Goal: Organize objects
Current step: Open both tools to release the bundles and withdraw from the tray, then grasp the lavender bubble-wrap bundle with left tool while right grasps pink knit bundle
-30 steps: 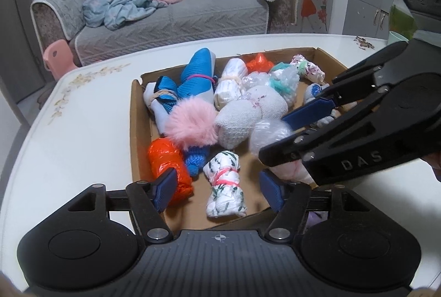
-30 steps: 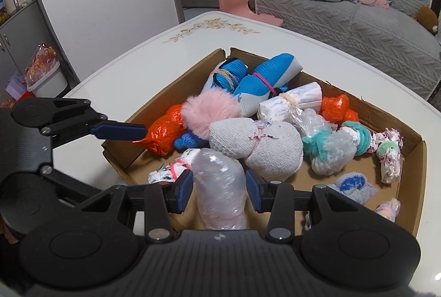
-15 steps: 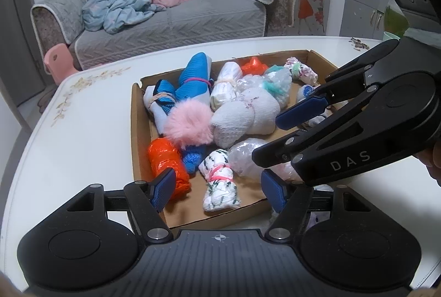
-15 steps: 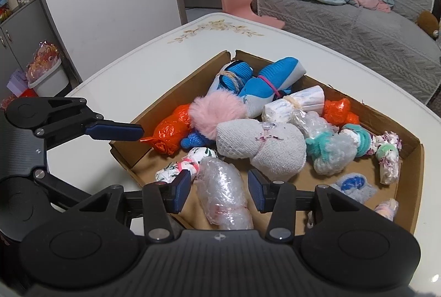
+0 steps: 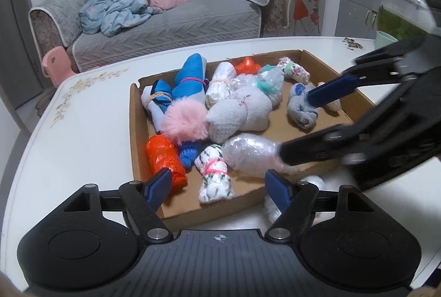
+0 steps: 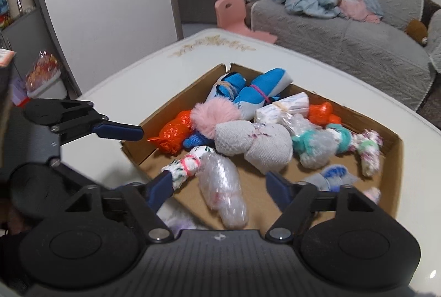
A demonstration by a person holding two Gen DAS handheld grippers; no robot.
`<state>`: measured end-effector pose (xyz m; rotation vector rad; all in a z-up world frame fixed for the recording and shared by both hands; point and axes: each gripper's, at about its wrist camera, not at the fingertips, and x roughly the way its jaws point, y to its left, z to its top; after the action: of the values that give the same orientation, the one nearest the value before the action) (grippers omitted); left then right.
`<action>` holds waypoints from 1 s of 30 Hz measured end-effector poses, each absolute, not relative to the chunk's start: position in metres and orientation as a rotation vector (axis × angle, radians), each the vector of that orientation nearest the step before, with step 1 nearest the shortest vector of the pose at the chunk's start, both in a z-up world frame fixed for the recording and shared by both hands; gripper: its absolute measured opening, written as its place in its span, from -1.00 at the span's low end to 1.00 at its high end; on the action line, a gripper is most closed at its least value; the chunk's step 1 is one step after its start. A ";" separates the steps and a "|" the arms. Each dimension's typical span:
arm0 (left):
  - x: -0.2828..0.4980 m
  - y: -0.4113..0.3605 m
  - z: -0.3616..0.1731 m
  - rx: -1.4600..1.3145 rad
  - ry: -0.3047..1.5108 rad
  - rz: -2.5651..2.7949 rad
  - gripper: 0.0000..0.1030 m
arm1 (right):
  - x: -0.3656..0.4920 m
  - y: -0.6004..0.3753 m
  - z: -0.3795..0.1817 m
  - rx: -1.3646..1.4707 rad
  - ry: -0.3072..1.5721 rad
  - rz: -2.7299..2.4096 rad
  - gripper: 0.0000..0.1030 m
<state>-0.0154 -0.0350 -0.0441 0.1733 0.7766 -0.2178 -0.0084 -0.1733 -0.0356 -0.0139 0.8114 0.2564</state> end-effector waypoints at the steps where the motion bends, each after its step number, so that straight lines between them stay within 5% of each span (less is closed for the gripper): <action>1: -0.019 -0.035 -0.044 0.175 0.774 -0.220 0.55 | -0.018 -0.175 -0.034 -0.008 0.794 0.246 0.53; 9: -0.044 -0.032 -0.053 0.126 0.777 -0.248 0.68 | -0.102 -0.178 -0.037 0.014 0.619 0.164 1.00; 18: -0.052 -0.026 -0.060 0.007 0.787 -0.295 0.73 | -0.109 -0.150 -0.093 0.019 0.685 0.123 0.98; 27: -0.054 -0.013 -0.064 -0.034 0.813 -0.269 0.75 | -0.072 -0.130 -0.116 -0.046 0.722 0.129 0.39; 29: -0.052 -0.014 -0.068 -0.037 0.826 -0.271 0.75 | -0.073 -0.134 -0.113 -0.052 0.713 0.119 -0.16; 30: -0.052 -0.015 -0.070 -0.035 0.835 -0.278 0.75 | -0.078 -0.138 -0.112 -0.050 0.713 0.120 -0.18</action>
<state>-0.0519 -0.0155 -0.0703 -0.0354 0.8350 -0.2780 -0.0780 -0.1384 -0.1118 -0.0503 0.7134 0.1202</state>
